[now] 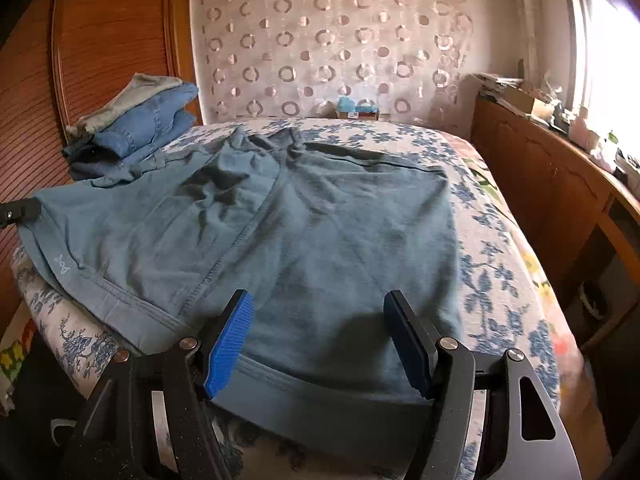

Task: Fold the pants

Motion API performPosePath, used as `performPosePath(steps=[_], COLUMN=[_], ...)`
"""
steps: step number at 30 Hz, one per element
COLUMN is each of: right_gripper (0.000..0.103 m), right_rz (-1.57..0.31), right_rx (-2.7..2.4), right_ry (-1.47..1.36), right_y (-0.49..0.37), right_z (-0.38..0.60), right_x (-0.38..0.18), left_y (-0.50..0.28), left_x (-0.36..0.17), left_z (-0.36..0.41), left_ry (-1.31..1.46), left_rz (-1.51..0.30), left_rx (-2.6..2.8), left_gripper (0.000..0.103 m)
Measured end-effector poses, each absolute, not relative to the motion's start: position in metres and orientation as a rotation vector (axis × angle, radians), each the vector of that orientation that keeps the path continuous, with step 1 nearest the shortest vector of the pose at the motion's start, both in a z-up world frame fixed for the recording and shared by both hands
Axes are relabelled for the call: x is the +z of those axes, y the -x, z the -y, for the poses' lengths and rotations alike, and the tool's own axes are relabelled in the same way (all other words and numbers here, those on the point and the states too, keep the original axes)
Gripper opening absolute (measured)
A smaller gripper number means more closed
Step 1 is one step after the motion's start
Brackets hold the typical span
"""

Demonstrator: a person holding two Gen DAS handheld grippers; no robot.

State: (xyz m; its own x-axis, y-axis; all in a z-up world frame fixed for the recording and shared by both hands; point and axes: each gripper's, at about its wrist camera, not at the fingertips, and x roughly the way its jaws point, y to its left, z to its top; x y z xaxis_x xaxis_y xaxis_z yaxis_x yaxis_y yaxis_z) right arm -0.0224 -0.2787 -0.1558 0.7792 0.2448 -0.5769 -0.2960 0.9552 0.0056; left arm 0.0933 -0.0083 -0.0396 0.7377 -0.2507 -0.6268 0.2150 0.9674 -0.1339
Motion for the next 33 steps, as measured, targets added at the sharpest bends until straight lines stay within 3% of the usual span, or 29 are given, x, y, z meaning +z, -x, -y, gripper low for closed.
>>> performPosePath(steps=[15, 24, 28, 30, 33], right_gripper=[0.07, 0.07, 0.07, 0.07, 0.07], right_rz=[-0.578, -0.573, -0.575, -0.573, -0.572], right_rx=[0.282, 0.276, 0.28, 0.284, 0.295], right_ry=[0.043, 0.012, 0.004, 0.003, 0.002], right_y=[0.039, 0.042, 0.044, 0.044, 0.044], right_z=[0.302, 0.31, 0.31, 0.308, 0.302], right_x=[-0.144, -0.147, -0.148, -0.148, -0.147], left_y=[-0.13, -0.128, -0.126, -0.127, -0.122], left_x=[-0.018, -0.007, -0.009, -0.011, -0.015], left_z=[0.106, 0.127, 0.124, 0.12, 0.111], left_ry=[-0.019, -0.021, -0.028, -0.032, -0.039], left_rz=[-0.696, -0.689, -0.703, -0.7, -0.706], left_rx=[-0.432, -0.465, -0.447, -0.438, -0.422], left_gripper=[0.009, 0.01, 0.027, 0.047, 0.047])
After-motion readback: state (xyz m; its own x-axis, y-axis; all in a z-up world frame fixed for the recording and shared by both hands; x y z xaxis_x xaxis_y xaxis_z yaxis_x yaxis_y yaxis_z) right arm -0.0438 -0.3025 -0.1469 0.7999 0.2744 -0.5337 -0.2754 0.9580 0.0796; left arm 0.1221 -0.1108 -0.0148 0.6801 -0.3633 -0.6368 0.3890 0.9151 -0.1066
